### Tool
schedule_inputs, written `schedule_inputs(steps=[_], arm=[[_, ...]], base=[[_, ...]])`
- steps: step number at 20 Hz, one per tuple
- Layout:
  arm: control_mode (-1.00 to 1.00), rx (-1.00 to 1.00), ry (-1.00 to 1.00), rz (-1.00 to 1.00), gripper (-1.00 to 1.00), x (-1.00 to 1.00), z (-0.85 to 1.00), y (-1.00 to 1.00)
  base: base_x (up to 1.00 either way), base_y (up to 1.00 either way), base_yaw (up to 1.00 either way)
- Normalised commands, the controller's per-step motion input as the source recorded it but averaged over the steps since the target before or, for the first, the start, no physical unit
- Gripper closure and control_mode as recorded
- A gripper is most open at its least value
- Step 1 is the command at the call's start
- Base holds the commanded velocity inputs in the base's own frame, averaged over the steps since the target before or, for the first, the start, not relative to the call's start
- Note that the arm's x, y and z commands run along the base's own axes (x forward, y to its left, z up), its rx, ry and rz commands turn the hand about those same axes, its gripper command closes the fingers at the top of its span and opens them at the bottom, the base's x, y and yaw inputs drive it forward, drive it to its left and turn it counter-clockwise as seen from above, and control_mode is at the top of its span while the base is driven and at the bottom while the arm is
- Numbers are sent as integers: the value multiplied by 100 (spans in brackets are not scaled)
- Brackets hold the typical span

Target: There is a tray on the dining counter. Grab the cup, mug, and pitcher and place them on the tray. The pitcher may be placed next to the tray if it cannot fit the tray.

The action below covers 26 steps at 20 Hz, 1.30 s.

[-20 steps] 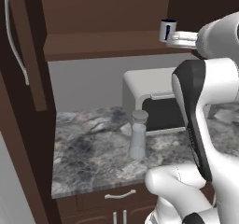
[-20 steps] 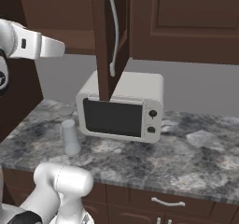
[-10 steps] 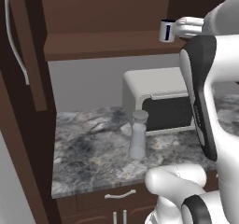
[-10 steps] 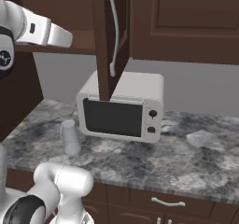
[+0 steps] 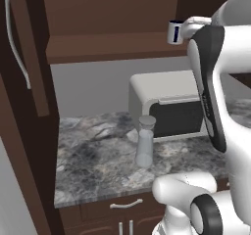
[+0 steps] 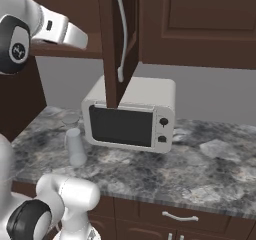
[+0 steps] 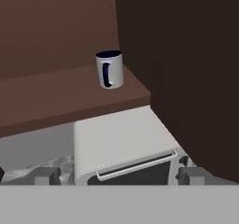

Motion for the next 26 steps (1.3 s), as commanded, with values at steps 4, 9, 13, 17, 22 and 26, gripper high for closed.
schedule_inputs(steps=[4, 9, 13, 17, 22, 26], arm=[[-100, 0, 0, 0, -100, 21, -37, -4], [-100, -1, 0, 0, -100, 34, -11, 0], [-100, 0, 0, 0, -100, 41, 0, -1], [-100, 0, 0, 0, -100, 48, 0, -2], [-100, 0, 0, 0, -100, 46, 0, -8], [-100, 0, 0, 0, -100, 43, -4, -11]], base=[[0, 0, 0], [0, 0, 0], [0, 0, 0], [0, 0, 0], [0, 0, 0], [0, 0, 0]])
